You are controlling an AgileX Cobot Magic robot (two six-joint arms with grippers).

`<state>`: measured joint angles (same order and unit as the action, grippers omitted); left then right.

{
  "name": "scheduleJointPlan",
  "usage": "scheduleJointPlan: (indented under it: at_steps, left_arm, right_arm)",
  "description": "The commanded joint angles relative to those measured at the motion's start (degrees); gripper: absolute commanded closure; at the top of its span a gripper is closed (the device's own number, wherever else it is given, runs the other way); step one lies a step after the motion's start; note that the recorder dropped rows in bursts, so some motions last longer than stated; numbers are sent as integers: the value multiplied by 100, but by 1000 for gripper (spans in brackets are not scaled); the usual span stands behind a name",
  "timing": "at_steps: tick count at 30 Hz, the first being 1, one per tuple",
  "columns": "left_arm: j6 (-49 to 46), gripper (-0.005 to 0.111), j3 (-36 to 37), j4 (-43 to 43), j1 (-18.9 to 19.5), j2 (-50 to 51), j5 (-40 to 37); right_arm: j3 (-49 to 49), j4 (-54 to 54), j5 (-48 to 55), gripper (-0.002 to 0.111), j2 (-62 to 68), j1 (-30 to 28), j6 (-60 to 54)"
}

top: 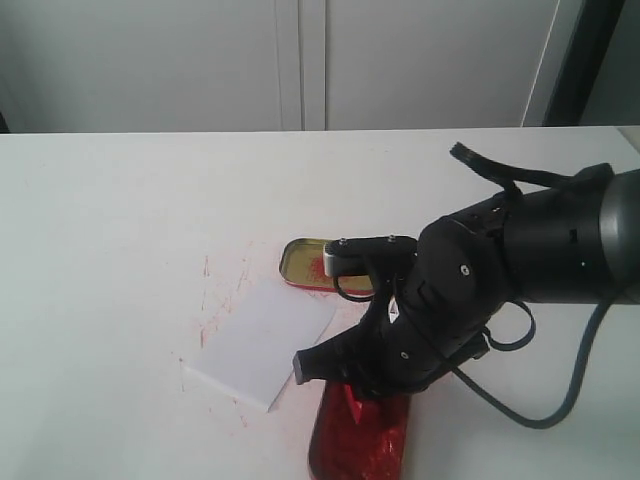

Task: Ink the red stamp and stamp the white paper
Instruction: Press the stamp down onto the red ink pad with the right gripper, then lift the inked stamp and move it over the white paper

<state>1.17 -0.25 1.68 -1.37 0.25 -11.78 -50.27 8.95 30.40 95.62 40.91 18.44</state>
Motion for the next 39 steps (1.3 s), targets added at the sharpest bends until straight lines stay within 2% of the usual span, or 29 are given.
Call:
scheduleJointPlan:
  at_steps: [1, 23, 35, 39]
  left_arm:
    - [14, 107, 25, -2, 7, -25, 18]
    - [14, 107, 25, -2, 7, -25, 18]
    - [14, 107, 25, -2, 7, -25, 18]
    - [14, 107, 25, -2, 7, -25, 18]
  right_arm:
    - [-52, 67, -125, 108, -9, -47, -69]
    - [-392, 5, 269, 108, 141, -47, -69]
    - [-402, 6, -701, 108, -198, 73, -53]
    - [-563, 6, -716, 108, -188, 87, -66]
